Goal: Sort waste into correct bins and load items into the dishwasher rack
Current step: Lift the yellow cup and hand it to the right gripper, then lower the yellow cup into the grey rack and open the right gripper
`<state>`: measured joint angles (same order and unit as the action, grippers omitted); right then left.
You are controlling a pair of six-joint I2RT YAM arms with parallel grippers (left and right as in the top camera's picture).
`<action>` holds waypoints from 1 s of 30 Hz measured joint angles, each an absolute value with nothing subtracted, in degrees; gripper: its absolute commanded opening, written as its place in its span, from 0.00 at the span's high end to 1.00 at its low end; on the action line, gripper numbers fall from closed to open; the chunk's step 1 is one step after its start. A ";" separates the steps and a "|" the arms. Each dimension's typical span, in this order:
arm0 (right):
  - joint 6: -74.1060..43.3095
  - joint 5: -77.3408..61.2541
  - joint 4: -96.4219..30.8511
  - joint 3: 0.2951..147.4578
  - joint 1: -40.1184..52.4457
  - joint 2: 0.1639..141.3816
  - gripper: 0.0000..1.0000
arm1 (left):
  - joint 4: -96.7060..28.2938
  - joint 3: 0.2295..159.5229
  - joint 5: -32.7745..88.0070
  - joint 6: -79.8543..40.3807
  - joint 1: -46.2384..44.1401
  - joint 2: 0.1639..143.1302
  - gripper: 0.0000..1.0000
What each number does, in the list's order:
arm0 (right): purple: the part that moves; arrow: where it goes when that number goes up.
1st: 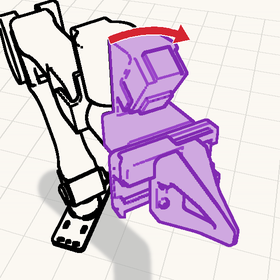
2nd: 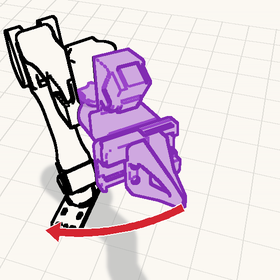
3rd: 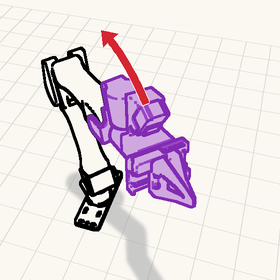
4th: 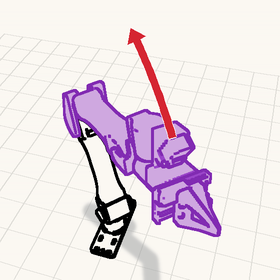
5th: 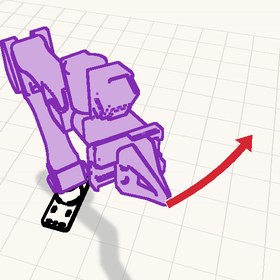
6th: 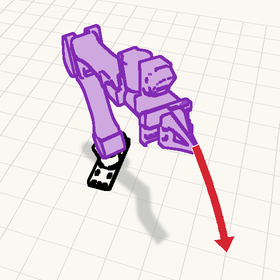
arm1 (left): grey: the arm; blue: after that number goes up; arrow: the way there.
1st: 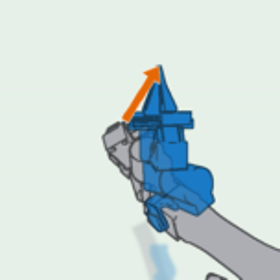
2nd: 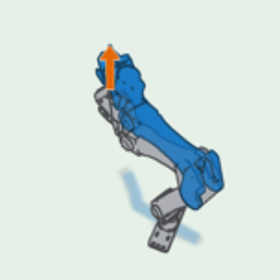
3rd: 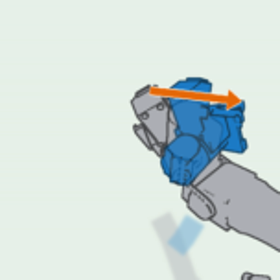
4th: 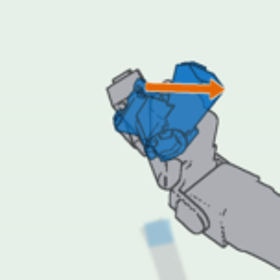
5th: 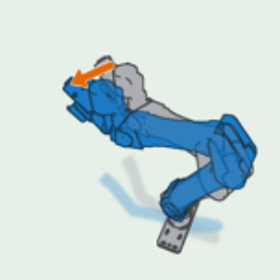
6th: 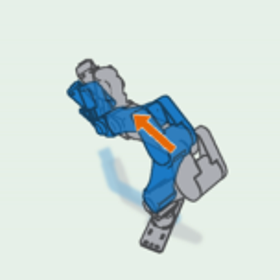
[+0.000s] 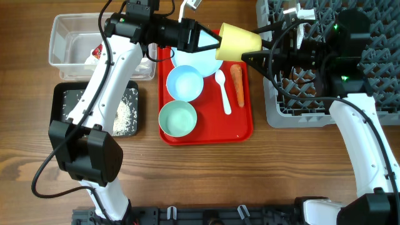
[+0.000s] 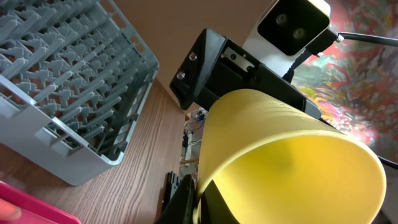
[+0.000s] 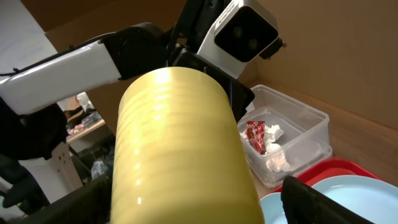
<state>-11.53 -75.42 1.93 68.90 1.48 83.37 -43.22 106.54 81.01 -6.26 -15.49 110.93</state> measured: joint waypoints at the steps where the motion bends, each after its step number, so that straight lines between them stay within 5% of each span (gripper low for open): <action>1: -11.70 -75.44 2.02 68.90 1.48 83.37 0.20 | -43.22 106.54 80.99 -6.26 -15.49 110.93 0.96; 8: -12.40 -76.36 2.24 68.90 1.96 83.37 0.38 | -43.22 106.54 80.36 -6.22 -15.42 110.93 0.94; 13: -12.38 -76.44 2.22 68.90 2.57 83.40 0.48 | -43.16 106.56 80.36 -5.58 -15.66 110.93 0.45; 19: -12.38 -76.47 2.22 68.90 2.59 83.37 0.49 | -43.27 106.56 80.47 -5.19 -15.75 110.93 0.29; 30: -11.05 -77.60 -1.89 68.90 -2.48 83.40 0.48 | -43.75 106.56 80.47 -5.21 -15.68 110.96 0.25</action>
